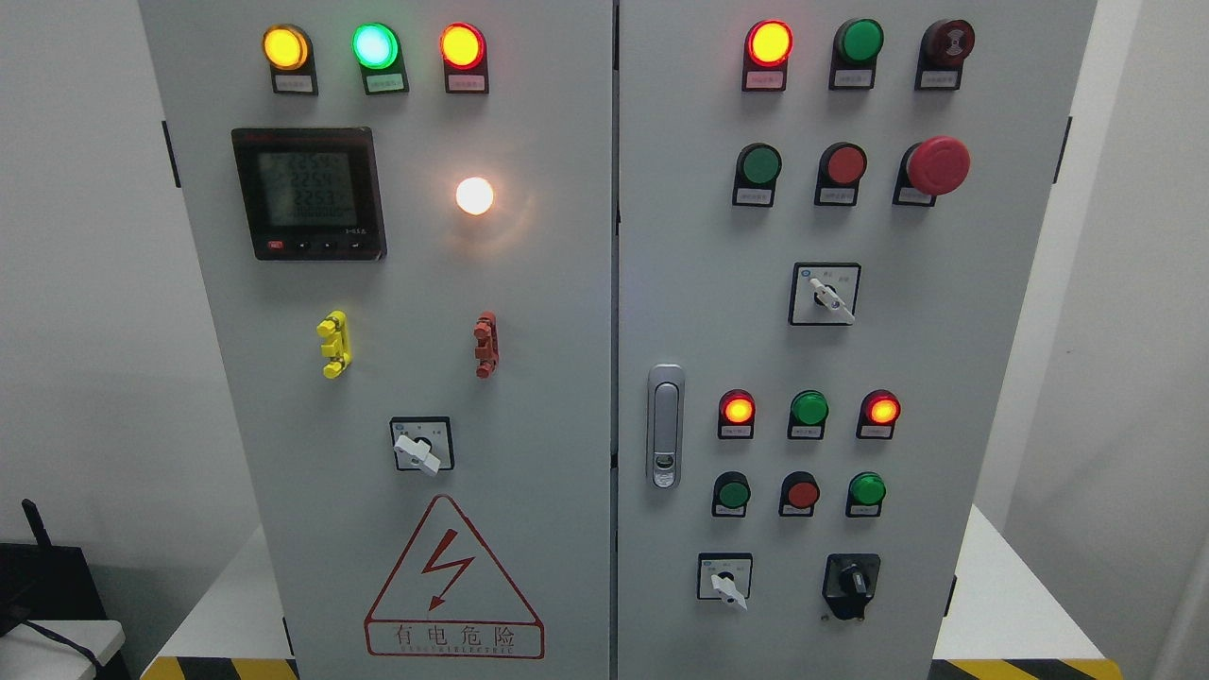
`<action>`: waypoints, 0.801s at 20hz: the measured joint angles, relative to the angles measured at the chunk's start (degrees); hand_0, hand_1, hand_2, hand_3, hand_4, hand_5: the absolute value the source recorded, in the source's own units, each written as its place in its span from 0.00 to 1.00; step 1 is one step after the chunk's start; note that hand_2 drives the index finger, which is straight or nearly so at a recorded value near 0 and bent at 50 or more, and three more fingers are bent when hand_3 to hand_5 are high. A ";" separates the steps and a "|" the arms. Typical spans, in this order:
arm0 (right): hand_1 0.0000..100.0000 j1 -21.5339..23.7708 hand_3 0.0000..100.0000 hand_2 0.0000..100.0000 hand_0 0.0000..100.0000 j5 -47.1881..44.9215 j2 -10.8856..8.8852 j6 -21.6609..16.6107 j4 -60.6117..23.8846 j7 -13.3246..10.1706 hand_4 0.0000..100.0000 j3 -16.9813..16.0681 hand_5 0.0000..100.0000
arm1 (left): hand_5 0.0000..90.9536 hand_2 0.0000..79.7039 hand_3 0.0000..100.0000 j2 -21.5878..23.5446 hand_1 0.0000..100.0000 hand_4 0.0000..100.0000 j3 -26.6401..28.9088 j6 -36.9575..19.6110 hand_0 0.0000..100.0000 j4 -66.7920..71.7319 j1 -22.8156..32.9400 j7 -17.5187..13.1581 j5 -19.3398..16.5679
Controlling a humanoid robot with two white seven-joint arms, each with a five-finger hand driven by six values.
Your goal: Trip black knob to open circuit
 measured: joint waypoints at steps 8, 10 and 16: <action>0.28 0.21 0.05 0.00 0.17 -0.12 0.16 -0.37 0.00 -0.01 0.18 0.02 0.21 | 0.00 0.00 0.00 0.00 0.39 0.00 0.00 0.00 0.12 0.00 0.00 0.00 0.00; 0.28 0.45 0.04 0.00 0.17 -0.16 0.18 -0.52 -0.19 -0.01 0.18 0.02 0.21 | 0.00 0.00 0.00 0.01 0.39 0.00 0.00 0.00 0.12 0.00 0.00 0.00 0.00; 0.28 4.07 0.03 0.00 0.17 -0.19 0.21 -0.79 -3.77 -0.04 0.17 0.03 0.21 | 0.00 0.00 0.00 0.00 0.39 0.00 0.00 0.00 0.12 0.00 0.00 0.00 0.00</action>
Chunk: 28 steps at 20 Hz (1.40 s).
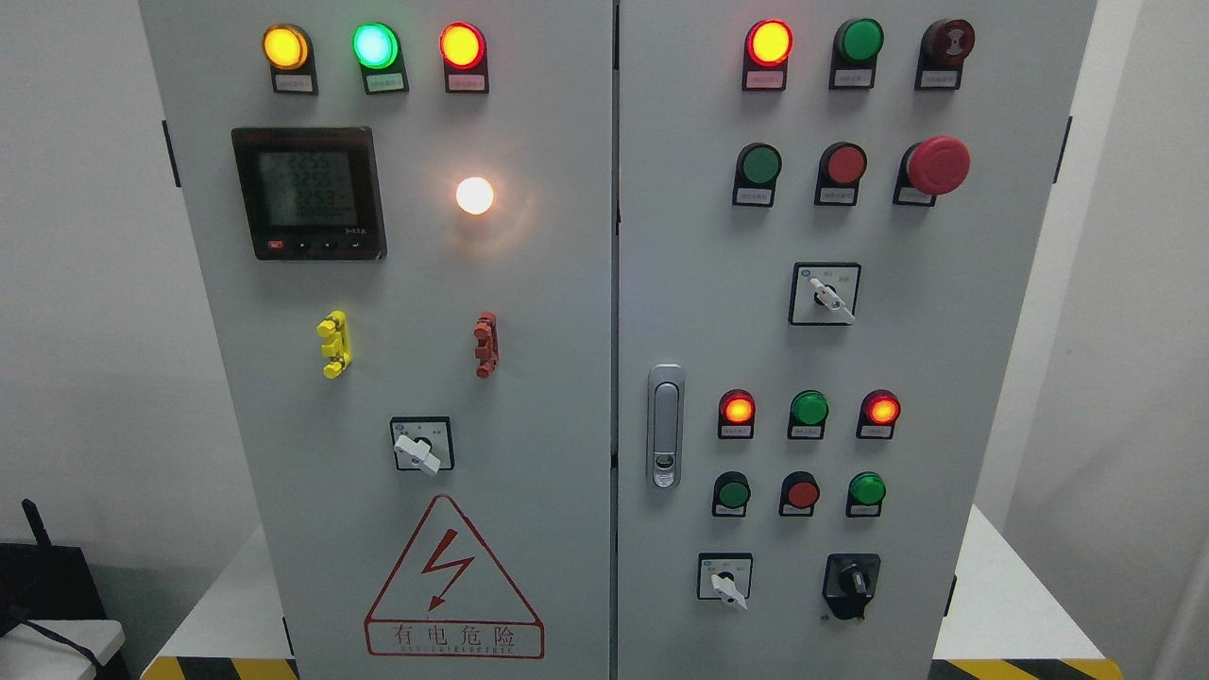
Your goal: Trip black knob to open circuit
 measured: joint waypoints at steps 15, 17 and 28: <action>0.36 21.56 0.25 0.00 0.22 0.22 -0.68 -23.66 -24.03 -2.92 0.33 0.01 0.26 | 0.00 0.00 0.00 0.00 0.39 0.00 0.00 0.00 0.12 0.00 0.00 0.00 0.00; 0.39 23.86 0.36 0.00 0.23 0.23 -0.98 -29.35 -26.84 -3.99 0.35 0.01 0.33 | 0.00 0.00 0.00 0.00 0.39 0.00 0.00 0.00 0.12 0.00 0.00 0.00 0.00; 0.33 34.51 0.57 0.18 0.26 -0.02 -2.02 -37.56 -43.56 -6.63 0.56 0.02 0.63 | 0.00 0.00 0.00 0.00 0.39 0.00 0.00 0.00 0.12 0.00 0.00 0.00 0.00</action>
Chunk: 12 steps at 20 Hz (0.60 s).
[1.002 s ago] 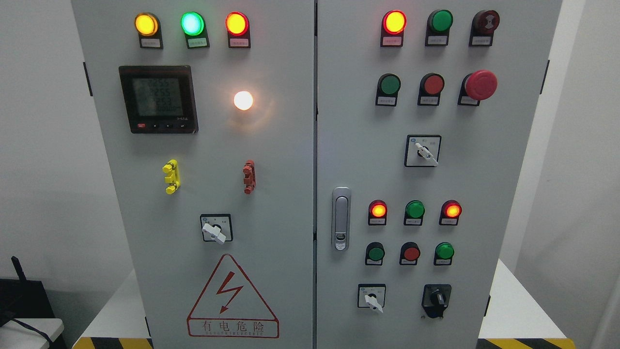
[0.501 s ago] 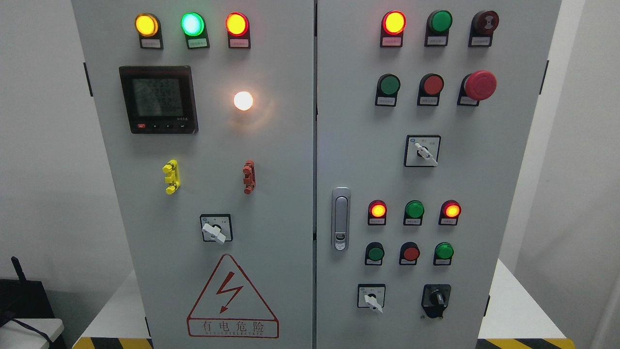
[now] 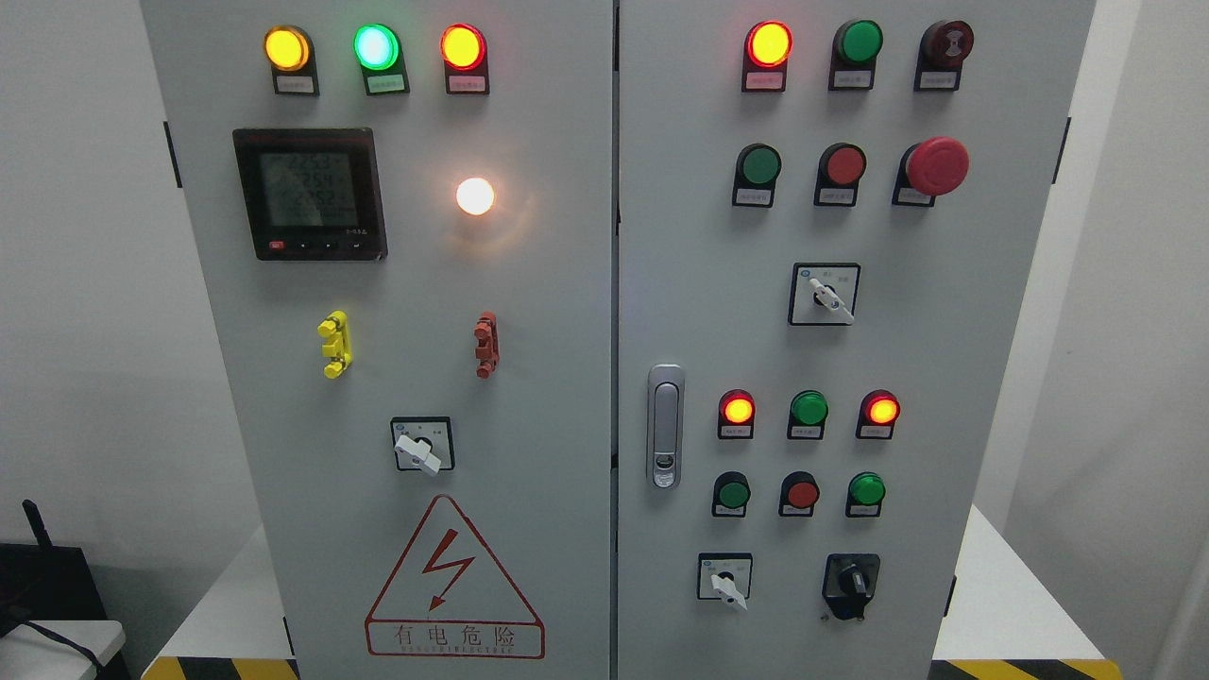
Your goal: Trip black knob to open circuit
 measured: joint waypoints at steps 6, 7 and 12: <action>0.32 3.55 0.65 0.22 0.25 -0.16 -0.24 -0.19 -12.51 -0.16 0.69 -0.87 0.77 | 0.00 0.00 0.00 0.01 0.39 0.00 0.00 0.00 0.12 0.00 0.00 0.00 0.00; 0.32 3.79 0.66 0.22 0.25 -0.17 -0.26 -0.20 -14.52 -0.26 0.70 -1.20 0.78 | 0.00 0.00 0.00 0.01 0.39 0.00 0.00 0.00 0.12 0.00 0.00 0.00 0.00; 0.31 4.09 0.69 0.25 0.25 -0.11 -0.38 -0.21 -23.46 -0.09 0.73 -3.49 0.82 | 0.00 0.00 0.00 0.01 0.39 0.00 0.00 0.00 0.12 0.00 0.00 0.00 0.00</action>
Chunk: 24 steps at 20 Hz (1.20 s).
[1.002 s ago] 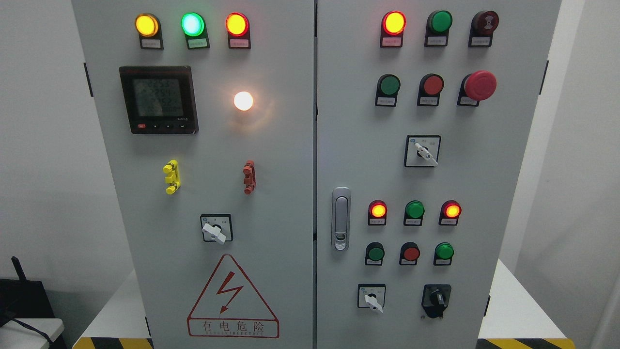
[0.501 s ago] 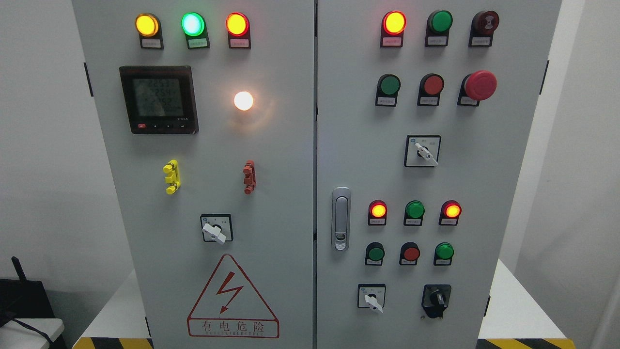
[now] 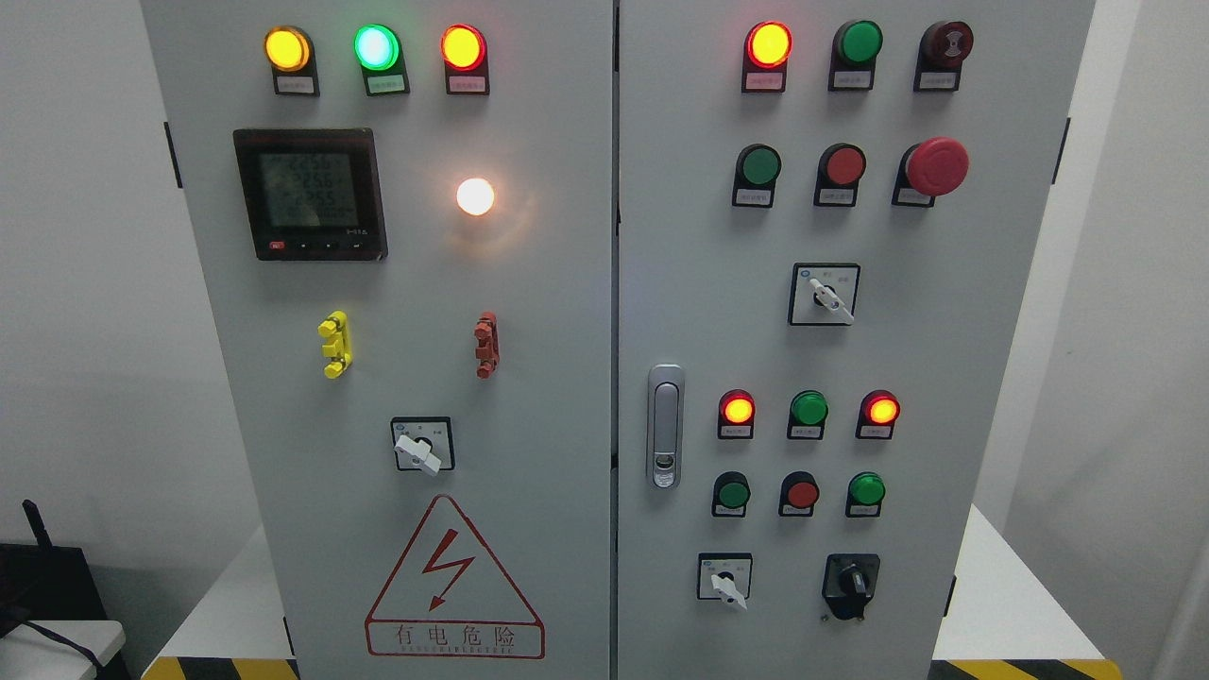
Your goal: Trip black knob to open circuit
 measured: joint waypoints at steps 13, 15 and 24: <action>0.32 -3.30 0.70 0.26 0.17 0.14 -0.14 0.00 -15.22 0.55 0.76 -3.53 0.86 | 0.00 0.00 0.00 0.00 0.39 0.00 0.00 0.00 0.12 0.00 0.00 0.00 0.00; 0.39 -5.08 0.69 0.26 0.15 0.27 -0.15 0.00 -17.29 0.56 0.76 -3.92 0.86 | 0.00 0.00 0.00 0.00 0.39 0.00 0.00 0.00 0.12 0.00 0.00 0.00 0.00; 0.61 -15.74 0.73 0.28 0.07 3.73 -0.18 0.59 -23.74 0.24 0.84 -5.33 0.91 | 0.00 0.00 0.00 0.00 0.39 0.00 0.00 0.00 0.12 0.00 0.00 0.00 0.00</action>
